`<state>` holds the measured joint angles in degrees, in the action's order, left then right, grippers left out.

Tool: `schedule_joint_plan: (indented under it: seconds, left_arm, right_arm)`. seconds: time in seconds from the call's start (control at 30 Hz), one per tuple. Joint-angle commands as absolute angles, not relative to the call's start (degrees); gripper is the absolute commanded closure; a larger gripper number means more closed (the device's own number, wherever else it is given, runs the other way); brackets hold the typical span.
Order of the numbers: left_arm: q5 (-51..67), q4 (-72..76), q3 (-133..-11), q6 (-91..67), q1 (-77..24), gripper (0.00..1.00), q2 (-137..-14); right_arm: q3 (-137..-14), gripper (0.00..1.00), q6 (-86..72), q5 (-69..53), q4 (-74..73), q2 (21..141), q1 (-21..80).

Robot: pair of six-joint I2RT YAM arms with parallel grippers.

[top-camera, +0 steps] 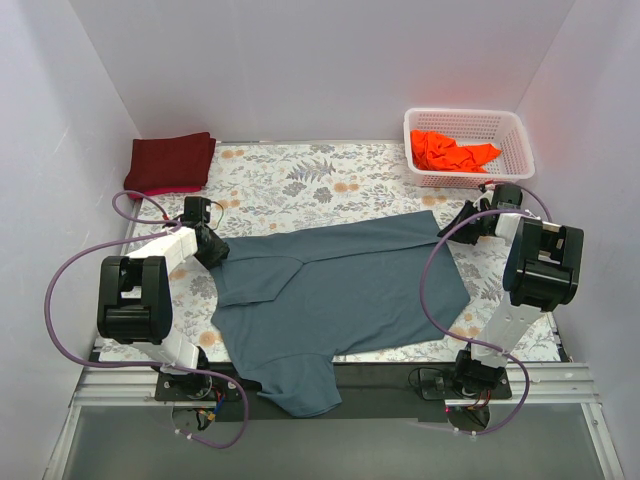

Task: Fold and stack the t-shirts
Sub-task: Fold the tshirt

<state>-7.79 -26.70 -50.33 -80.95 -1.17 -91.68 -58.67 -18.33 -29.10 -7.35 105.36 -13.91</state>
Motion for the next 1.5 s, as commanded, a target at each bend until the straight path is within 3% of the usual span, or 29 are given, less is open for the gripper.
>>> schedule_joint_plan:
  seconds: [0.0, 0.07, 0.13, 0.33, 0.47, 0.57, 0.63, 0.83, 0.93, 1.07, 1.47]
  left_arm:
    - [-10.90, -30.76, -48.60, -79.54, -0.09, 0.69, -92.99]
    - [-11.16, -30.85, -48.95, -79.28, -0.09, 0.65, -92.12]
    - [-11.16, -31.11, -50.09, -78.84, -0.09, 0.54, -91.23]
    - [-10.20, -36.03, -56.50, -75.77, -0.18, 0.29, -86.50]
    - [-7.83, -42.34, -59.06, -75.85, -0.26, 0.18, -82.36]
    - [-5.63, -45.95, -58.10, -75.76, -0.53, 0.13, -77.98]
    - [-4.05, -47.54, -56.70, -76.02, -1.84, 0.13, -75.77]
    - [-3.33, -50.01, -50.20, -80.85, -3.78, 0.13, -67.94]
    - [-3.78, -49.40, -48.43, -83.84, -3.78, 0.13, -67.41]
    - [-3.69, -46.76, -46.41, -86.74, -3.78, 0.14, -68.11]
    - [-7.21, -43.42, -43.59, -89.30, -3.78, 0.17, -70.31]
  right_arm:
    - [-61.08, 0.98, -14.94, -26.19, -8.35, 105.11, -14.24]
    - [-61.08, 0.94, -14.24, -26.02, -8.44, 105.29, -14.24]
    - [-61.35, 0.91, -13.80, -25.93, -8.87, 105.12, -14.24]
    - [-63.63, 0.62, -12.92, -22.77, -13.43, 101.43, -12.66]
    - [-64.77, 0.45, -12.31, -14.53, -17.13, 96.69, -7.93]
    - [-65.83, 0.39, -11.26, -8.81, -19.50, 92.47, -3.02]
    - [-66.62, 0.38, -8.89, -7.39, -20.21, 90.18, -0.10]
    - [-65.83, 0.38, -0.20, -9.05, -18.64, 87.10, 22.47]
    - [-66.53, 0.38, 4.38, -6.69, -16.36, 88.24, 37.30]
    - [-68.64, 0.38, 6.41, -6.06, -12.49, 91.75, 47.25]
    - [-75.14, 0.38, 10.81, -5.10, -3.08, 104.85, 62.92]
